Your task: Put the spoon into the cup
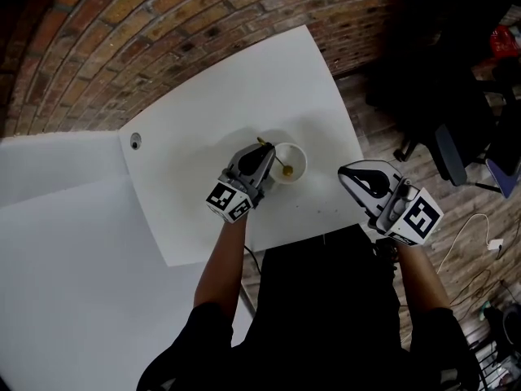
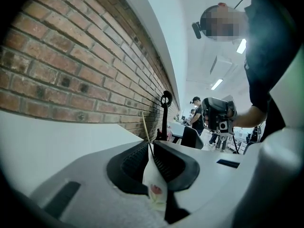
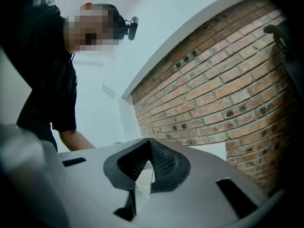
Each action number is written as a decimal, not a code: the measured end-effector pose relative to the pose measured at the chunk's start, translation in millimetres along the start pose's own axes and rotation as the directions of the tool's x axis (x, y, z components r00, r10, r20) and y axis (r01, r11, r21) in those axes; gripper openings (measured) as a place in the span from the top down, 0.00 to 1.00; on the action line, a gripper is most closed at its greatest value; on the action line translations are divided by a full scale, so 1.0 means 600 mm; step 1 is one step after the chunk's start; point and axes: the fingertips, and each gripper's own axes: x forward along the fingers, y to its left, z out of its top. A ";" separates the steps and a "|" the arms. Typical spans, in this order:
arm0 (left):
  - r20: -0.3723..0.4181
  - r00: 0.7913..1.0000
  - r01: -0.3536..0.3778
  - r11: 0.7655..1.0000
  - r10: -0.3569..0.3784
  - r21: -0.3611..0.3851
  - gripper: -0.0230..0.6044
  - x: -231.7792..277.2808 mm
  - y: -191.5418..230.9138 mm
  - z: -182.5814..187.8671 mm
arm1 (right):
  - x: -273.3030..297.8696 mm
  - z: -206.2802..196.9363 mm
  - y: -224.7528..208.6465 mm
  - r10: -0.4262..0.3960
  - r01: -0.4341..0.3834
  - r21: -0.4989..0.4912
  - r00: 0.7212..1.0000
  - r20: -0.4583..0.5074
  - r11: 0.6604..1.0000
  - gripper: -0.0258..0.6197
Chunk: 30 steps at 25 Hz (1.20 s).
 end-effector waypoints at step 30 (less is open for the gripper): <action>0.194 0.981 -0.045 0.996 0.029 0.078 0.87 -0.084 -0.069 0.204 | -0.013 0.102 0.046 0.038 -0.034 -0.142 0.999 0.030 0.989 0.95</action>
